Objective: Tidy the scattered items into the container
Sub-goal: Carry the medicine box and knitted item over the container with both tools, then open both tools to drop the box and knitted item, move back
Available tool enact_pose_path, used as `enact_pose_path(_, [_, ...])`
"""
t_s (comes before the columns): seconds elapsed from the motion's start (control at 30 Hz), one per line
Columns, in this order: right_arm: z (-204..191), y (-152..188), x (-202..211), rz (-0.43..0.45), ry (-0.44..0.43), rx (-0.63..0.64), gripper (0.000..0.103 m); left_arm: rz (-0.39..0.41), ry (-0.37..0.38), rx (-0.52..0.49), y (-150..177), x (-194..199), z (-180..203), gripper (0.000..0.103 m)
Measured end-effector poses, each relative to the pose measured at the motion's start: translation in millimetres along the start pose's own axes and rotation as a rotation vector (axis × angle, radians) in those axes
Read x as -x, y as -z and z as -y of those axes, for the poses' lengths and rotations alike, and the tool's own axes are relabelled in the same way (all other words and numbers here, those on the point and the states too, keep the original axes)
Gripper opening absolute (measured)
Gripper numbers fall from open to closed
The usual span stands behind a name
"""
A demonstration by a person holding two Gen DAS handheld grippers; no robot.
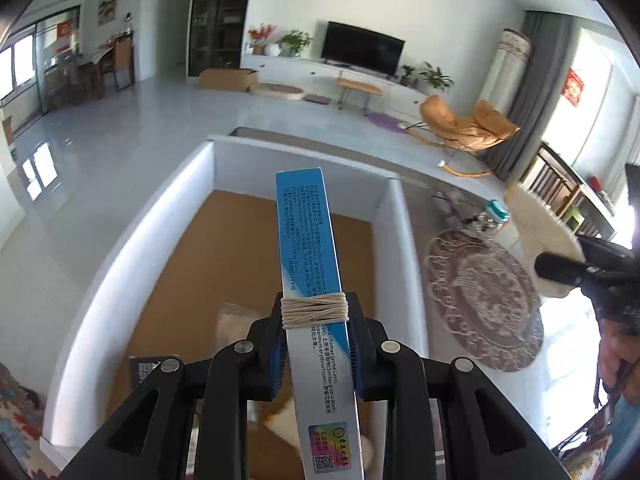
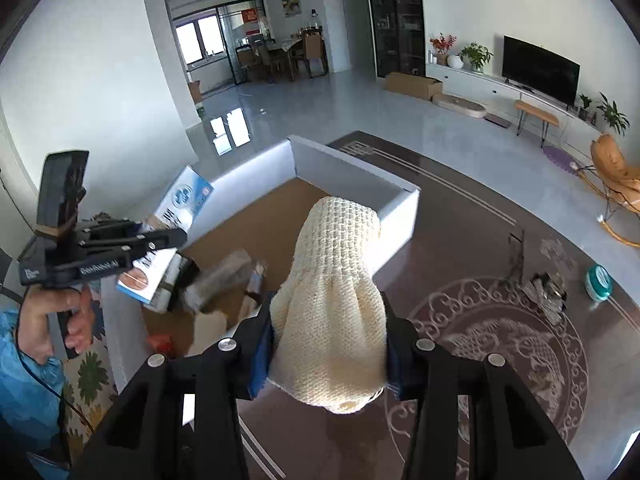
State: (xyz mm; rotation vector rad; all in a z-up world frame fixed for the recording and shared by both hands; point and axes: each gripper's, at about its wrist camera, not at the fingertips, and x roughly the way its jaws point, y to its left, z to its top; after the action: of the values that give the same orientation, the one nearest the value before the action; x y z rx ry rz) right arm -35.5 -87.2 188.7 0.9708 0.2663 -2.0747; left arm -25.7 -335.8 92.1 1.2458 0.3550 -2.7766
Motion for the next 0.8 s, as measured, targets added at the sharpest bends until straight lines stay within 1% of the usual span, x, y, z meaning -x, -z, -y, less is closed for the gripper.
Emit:
enact_pose_path(0.1, [-24,-23,-34,-0.004,-0.050,0.003,0.046,-0.043,-0.034,0.015,-2,-20,-22,0.026])
enact_pose_path(0.2, [-52,-33,-81,-0.049,-0.071,-0.011,0.046,-0.083,-0.071,0.035,3,-38,-38,0.026])
enact_pose_path(0.3, [-76,-28,-119,-0.099,-0.088,0.026,0.047,-0.134,-0.101,0.057,9,-52,-57,0.026])
enact_pose_path(0.37, [-88,-21,-142,-0.130,-0.088,0.038,0.052,-0.187,-0.131,0.058,13,-64,-65,0.027])
enact_pose_path(0.4, [-93,-17,-155,-0.152,-0.094,0.035,0.062,-0.209,-0.157,0.057,16,-69,-68,0.029])
enact_pose_path(0.43, [-95,-11,-166,-0.176,-0.103,0.024,0.078,-0.228,-0.182,0.058,18,-73,-69,0.039])
enact_pose_path(0.47, [-96,-5,-174,-0.193,-0.108,0.008,0.085,-0.239,-0.201,0.061,19,-76,-71,0.047])
enact_pose_path(0.5, [-96,-1,-180,-0.202,-0.112,-0.010,0.089,-0.239,-0.215,0.065,21,-76,-71,0.058])
enact_pose_path(0.57, [-93,2,-180,-0.190,-0.116,-0.038,0.089,-0.216,-0.228,0.064,24,-70,-68,0.060])
enact_pose_path(0.63, [-84,4,-168,-0.150,-0.121,-0.055,0.089,-0.190,-0.222,0.057,23,-59,-62,0.061])
enact_pose_path(0.67, [-77,4,-159,-0.126,-0.109,-0.055,0.089,-0.171,-0.224,0.047,22,-52,-56,0.061])
enact_pose_path(0.7, [-69,7,-146,-0.102,-0.083,-0.045,0.091,-0.151,-0.225,0.033,21,-44,-47,0.061])
enact_pose_path(0.73, [-60,13,-133,-0.085,-0.048,-0.028,0.095,-0.126,-0.217,0.013,19,-34,-36,0.062])
enact_pose_path(0.77, [-50,22,-121,-0.077,-0.007,-0.009,0.096,-0.099,-0.202,-0.013,17,-24,-20,0.063])
enact_pose_path(0.8, [-38,36,-108,-0.071,0.048,0.017,0.098,-0.076,-0.187,-0.037,16,-16,-6,0.067])
